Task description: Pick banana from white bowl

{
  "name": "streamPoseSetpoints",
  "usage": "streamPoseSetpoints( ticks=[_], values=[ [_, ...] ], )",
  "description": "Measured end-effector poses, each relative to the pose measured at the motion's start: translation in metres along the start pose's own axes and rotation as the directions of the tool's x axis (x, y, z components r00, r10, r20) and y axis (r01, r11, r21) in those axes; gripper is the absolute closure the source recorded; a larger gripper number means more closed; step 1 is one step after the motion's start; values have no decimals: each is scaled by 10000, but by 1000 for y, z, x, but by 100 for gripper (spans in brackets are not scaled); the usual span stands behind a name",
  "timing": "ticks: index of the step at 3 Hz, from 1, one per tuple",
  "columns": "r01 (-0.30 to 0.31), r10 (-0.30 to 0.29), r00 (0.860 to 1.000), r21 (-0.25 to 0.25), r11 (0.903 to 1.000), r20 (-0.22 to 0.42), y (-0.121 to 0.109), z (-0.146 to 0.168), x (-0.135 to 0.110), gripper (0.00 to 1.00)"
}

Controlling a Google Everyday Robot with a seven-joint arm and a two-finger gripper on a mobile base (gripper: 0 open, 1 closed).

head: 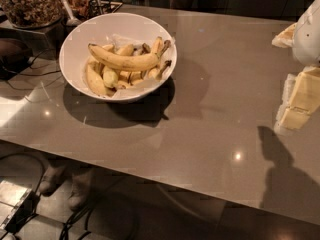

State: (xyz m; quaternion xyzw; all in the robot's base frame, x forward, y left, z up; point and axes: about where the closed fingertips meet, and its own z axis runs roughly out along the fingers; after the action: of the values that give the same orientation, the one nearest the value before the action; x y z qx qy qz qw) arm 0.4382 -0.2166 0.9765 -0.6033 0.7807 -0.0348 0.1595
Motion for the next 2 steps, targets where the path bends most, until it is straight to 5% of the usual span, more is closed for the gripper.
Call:
streamPoseSetpoints(
  ticks=[2],
  values=[
    [659,-656,9975,94,9978,-259,-13,3,-35,0]
  ],
)
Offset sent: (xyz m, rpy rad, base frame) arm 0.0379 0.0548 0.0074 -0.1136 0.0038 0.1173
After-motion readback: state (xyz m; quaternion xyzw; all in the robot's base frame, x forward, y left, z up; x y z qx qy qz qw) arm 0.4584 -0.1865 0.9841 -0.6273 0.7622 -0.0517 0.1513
